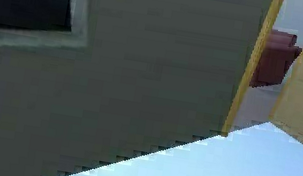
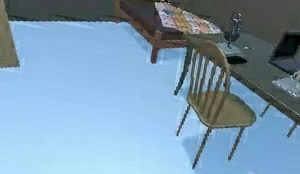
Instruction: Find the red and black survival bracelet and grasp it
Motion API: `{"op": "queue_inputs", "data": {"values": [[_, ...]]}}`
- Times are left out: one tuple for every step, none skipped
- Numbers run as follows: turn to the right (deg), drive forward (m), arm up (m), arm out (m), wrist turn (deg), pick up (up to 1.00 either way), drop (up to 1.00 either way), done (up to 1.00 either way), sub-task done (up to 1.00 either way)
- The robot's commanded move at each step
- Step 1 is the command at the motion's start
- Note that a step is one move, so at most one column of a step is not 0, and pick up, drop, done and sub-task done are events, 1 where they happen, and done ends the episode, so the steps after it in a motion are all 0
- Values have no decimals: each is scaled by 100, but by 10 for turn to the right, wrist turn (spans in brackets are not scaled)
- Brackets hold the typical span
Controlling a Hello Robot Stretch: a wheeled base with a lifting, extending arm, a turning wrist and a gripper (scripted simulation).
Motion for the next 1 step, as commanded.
{"op": "queue_inputs", "data": {"values": [[450,0,0,0,0,0,0,0,0]]}}
